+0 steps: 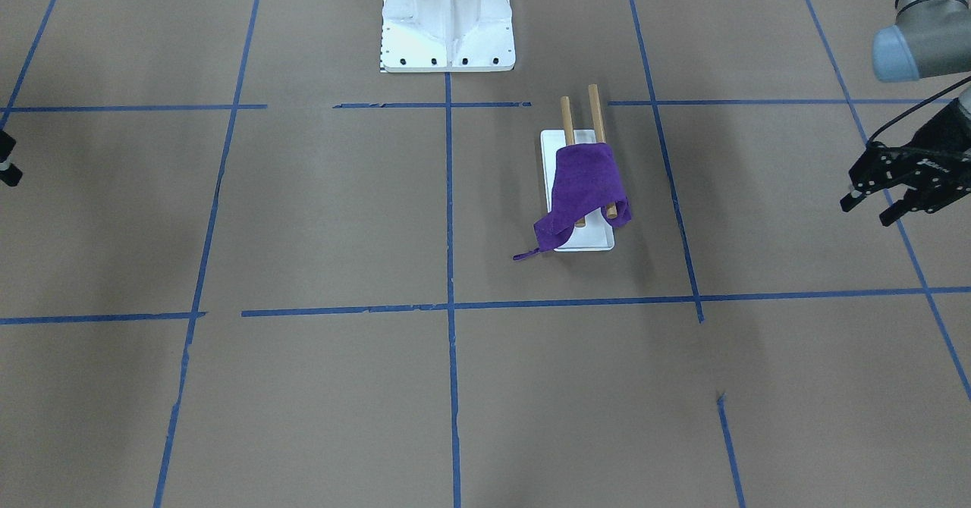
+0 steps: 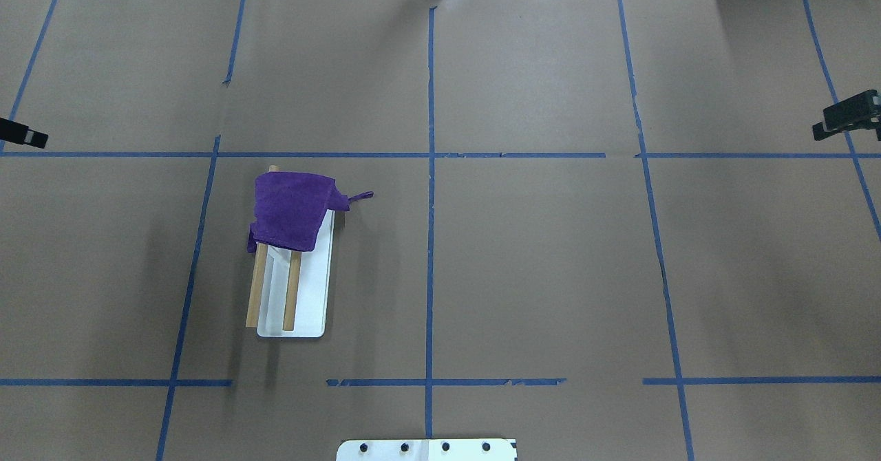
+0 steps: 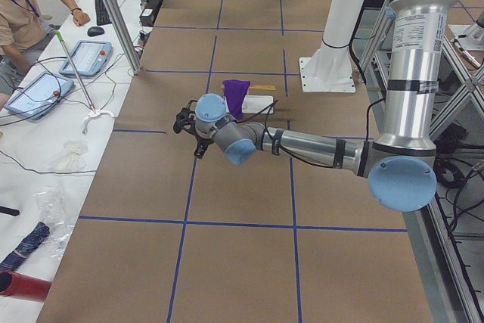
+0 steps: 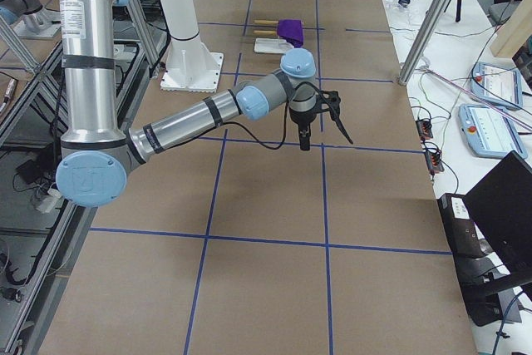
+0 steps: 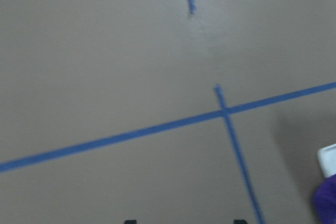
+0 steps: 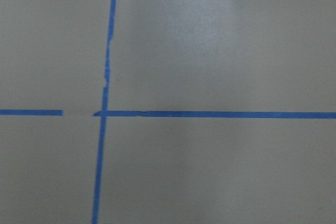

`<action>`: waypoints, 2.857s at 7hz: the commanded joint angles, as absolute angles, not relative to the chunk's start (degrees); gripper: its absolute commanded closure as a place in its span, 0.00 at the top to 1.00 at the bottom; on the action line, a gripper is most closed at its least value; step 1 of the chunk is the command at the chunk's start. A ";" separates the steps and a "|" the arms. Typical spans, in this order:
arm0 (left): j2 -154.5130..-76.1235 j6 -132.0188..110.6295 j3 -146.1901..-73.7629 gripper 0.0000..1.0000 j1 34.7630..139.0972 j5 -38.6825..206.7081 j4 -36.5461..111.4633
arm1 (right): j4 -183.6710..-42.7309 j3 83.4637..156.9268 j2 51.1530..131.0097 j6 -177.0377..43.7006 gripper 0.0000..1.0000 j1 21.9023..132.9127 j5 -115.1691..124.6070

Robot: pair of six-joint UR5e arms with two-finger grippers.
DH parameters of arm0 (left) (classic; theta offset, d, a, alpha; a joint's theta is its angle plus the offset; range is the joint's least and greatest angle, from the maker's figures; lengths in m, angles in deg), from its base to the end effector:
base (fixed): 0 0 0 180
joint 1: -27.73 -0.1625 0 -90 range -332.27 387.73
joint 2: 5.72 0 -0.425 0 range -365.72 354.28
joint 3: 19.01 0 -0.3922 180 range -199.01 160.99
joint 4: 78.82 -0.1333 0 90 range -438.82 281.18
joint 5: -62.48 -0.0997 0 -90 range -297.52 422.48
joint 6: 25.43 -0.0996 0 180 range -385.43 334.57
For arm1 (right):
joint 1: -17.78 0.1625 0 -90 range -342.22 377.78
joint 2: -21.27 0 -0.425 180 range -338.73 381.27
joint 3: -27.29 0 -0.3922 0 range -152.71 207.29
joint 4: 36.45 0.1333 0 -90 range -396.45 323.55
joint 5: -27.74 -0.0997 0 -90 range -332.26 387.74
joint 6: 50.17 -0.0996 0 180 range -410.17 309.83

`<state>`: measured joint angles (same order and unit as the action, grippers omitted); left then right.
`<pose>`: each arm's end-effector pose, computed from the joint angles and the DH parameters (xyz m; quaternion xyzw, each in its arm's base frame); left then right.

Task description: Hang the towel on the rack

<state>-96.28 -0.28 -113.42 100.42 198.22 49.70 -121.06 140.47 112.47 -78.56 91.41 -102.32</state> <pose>0.0941 -0.5102 0.5353 0.1875 0.4601 0.0851 0.8637 -0.0684 -0.4785 0.4625 0.0788 -0.3924 0.0150 0.9163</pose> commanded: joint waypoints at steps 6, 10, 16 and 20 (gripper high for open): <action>-94.67 -23.76 -118.67 1.00 114.83 197.83 24.01 | -134.63 133.46 115.14 -46.03 1.00 105.84 -103.74; -94.93 -23.76 -121.05 1.00 114.75 197.74 19.79 | -134.19 133.90 116.36 -46.21 1.00 105.93 -106.38; -94.14 -23.40 -118.68 1.00 114.75 197.74 19.97 | -134.01 134.42 116.55 -47.88 1.00 105.93 -107.26; -91.77 -23.58 -120.08 1.00 114.75 198.09 19.97 | -133.93 134.34 116.55 -47.80 1.00 105.93 -107.52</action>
<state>-91.89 -23.60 -119.63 114.72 198.01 20.22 -133.99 134.34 116.58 -47.86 105.93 -107.54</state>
